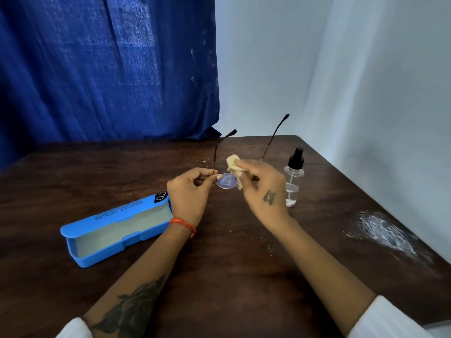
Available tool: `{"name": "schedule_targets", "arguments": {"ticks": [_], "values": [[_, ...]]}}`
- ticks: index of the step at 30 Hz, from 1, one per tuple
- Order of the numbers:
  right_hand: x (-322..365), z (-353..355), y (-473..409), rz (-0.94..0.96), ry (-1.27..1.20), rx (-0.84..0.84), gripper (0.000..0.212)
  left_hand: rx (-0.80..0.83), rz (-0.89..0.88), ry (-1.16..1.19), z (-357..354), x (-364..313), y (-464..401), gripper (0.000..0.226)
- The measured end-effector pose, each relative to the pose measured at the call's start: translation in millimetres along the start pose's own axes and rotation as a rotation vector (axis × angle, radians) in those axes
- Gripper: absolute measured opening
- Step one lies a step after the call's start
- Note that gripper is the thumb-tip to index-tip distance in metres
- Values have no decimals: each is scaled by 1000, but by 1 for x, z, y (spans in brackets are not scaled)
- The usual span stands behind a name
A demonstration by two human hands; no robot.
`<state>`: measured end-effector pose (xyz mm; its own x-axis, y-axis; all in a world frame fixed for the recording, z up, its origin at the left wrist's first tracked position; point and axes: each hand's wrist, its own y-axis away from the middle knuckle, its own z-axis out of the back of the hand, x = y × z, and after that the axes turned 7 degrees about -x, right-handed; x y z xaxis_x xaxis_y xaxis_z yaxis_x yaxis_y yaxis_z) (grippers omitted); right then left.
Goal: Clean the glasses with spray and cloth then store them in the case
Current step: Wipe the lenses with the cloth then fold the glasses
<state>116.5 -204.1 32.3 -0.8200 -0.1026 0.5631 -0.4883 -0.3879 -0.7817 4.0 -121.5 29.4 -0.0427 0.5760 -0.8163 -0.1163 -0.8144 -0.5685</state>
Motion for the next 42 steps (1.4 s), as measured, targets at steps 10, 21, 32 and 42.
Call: {"name": "schedule_targets", "arguments": {"ticks": [10, 21, 32, 42], "values": [[-19, -9, 14, 423, 195, 158, 33, 41, 63, 68, -2, -3, 6, 19], [-15, -14, 15, 435, 469, 144, 24, 4, -118, -14, -4, -2, 8, 17], [-4, -4, 13, 384, 147, 110, 13, 12, -97, -5, -7, -2, 11, 15], [-10, -10, 16, 284, 369, 148, 35, 14, -119, 9, -7, -3, 11, 14]]}}
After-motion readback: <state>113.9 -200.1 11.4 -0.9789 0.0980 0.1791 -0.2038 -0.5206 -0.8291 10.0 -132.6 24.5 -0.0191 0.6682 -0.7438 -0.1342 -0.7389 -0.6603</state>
